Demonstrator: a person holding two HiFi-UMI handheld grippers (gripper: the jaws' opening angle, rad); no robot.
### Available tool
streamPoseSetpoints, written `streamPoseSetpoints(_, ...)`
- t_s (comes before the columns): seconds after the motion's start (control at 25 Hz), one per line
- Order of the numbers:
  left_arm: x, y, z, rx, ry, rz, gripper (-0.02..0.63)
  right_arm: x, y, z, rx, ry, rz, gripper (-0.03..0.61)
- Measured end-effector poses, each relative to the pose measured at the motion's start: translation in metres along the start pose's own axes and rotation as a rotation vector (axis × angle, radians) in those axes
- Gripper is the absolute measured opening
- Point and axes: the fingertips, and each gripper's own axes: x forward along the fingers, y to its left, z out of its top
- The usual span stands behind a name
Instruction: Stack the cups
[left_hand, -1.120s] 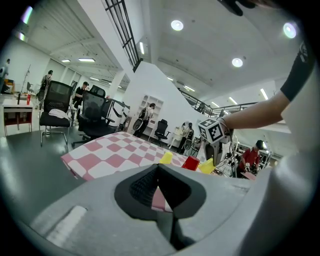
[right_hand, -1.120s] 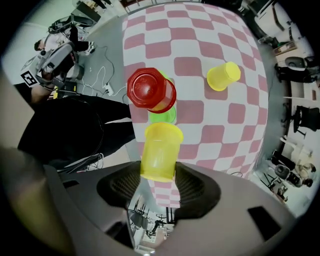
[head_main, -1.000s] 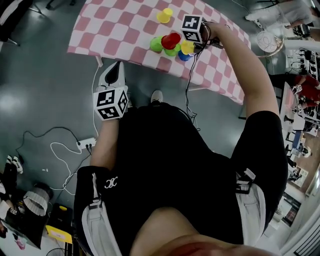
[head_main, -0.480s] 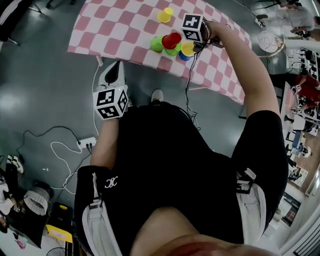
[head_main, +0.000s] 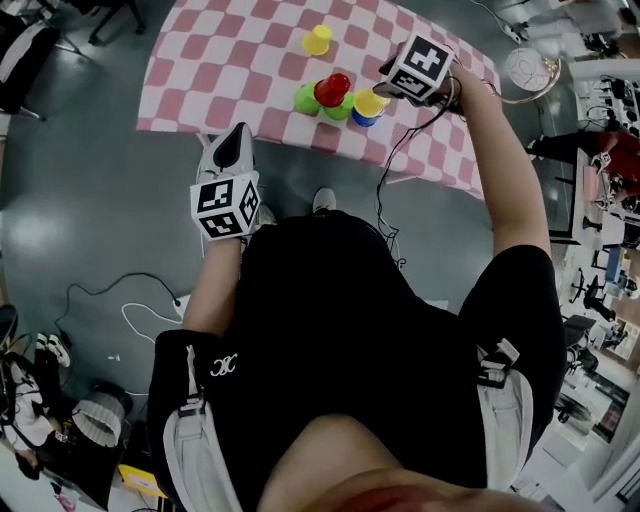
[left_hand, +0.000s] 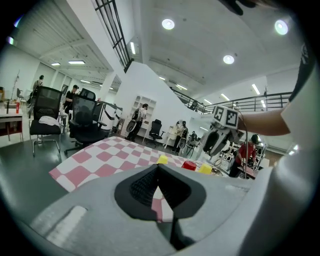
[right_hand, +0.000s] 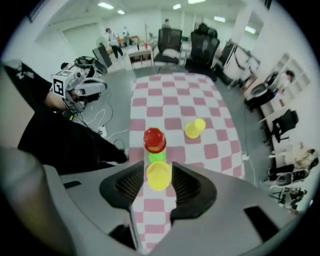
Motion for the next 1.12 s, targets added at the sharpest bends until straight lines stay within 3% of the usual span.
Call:
streamPoseSetpoints(0.08,0.009,-0.012,0.011,0.026,-0.005,-0.020,0.015,-0.025,-0.004,0.004,0.004,-0.180,-0.134,0.110)
streamPoseSetpoints(0.2,0.023,-0.033,0.032,0.071,-0.018,-0.060,0.015,-0.065,0.000,0.007,0.095,-0.463,-0.281,0.009)
streamPoseSetpoints(0.44,0.040,-0.081,0.071,0.174,-0.040,-0.154,0.015,-0.123,0.034,-0.003,0.258,-0.909,-0.436,0.002)
streamPoseSetpoints(0.56,0.041,-0.103,0.077,0.195,-0.040,-0.186,0.015,-0.146,0.050,-0.017,0.319,-1.082,-0.529,0.000)
streamPoseSetpoints(0.68,0.040,-0.118,0.074,0.224,-0.033,-0.217,0.015,-0.150,0.066,-0.031,0.382,-1.183,-0.658,0.000)
streamPoseSetpoints(0.84,0.039,-0.130,0.067,0.250,-0.016,-0.235,0.015,-0.137,0.074,-0.054,0.520,-1.205,-0.783,0.000)
streamPoseSetpoints(1.12,0.034,-0.145,0.071,0.279,-0.026,-0.247,0.015,-0.135,0.073,-0.069,0.607,-1.215,-0.835,0.000)
